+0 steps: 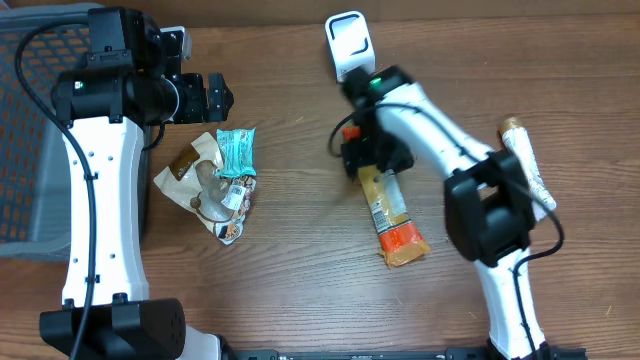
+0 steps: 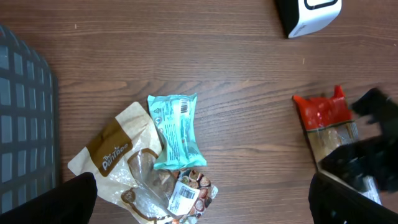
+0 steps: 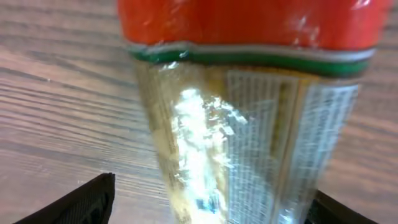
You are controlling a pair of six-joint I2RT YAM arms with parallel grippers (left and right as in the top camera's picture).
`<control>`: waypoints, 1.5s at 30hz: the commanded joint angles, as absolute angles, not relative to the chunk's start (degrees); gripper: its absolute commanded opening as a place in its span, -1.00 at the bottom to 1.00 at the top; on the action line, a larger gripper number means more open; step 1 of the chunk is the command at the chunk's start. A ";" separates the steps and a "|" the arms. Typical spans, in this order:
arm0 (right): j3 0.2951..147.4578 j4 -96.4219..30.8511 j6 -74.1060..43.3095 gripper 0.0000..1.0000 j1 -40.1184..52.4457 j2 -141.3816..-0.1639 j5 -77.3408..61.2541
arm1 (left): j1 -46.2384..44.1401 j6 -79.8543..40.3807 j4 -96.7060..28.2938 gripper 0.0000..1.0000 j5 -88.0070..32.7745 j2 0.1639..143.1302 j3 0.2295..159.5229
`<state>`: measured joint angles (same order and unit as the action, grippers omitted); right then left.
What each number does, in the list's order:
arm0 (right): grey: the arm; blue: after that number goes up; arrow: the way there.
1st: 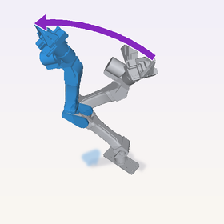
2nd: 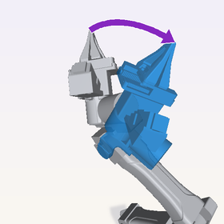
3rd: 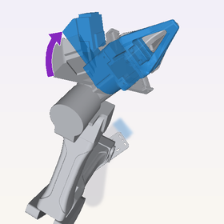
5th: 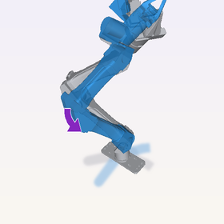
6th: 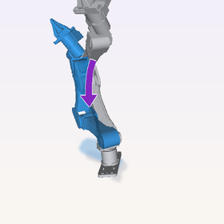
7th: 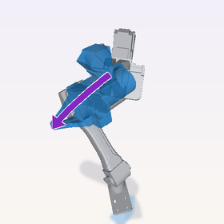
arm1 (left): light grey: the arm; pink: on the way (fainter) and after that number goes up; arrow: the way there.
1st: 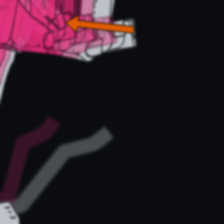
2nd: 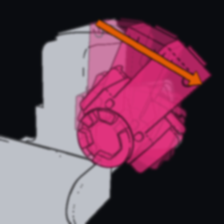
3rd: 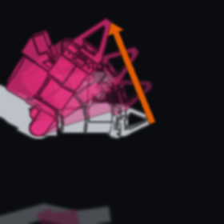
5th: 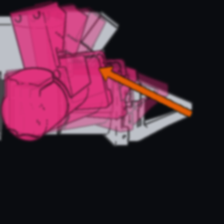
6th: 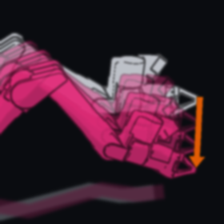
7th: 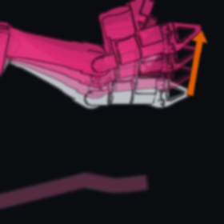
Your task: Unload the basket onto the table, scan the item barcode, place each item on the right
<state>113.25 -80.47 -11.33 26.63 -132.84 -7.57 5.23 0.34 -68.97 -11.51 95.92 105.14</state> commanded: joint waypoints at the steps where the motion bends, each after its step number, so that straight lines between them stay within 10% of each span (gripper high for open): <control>1: 114.30 -81.34 -0.97 0.71 20.36 -132.51 -22.26 | 4.86 -0.01 -68.75 1.00 -11.42 95.88 106.02; 18: 92.03 -67.11 4.75 0.66 14.83 -132.53 -45.43 | 4.86 -0.01 -68.77 1.00 -11.42 95.88 106.02; 21: 88.55 -60.23 -3.60 0.45 17.54 -132.53 -45.50 | 4.86 -0.01 -68.75 0.99 -11.42 95.88 106.02; 28: 86.65 -51.16 -15.94 -0.75 20.25 -132.55 -43.70 | 4.86 -0.01 -68.77 0.99 -11.42 95.88 106.02; 45: 95.37 -59.35 -17.80 -0.93 20.21 -124.81 -26.76 | 4.86 -0.01 -68.77 1.00 -11.42 95.88 106.02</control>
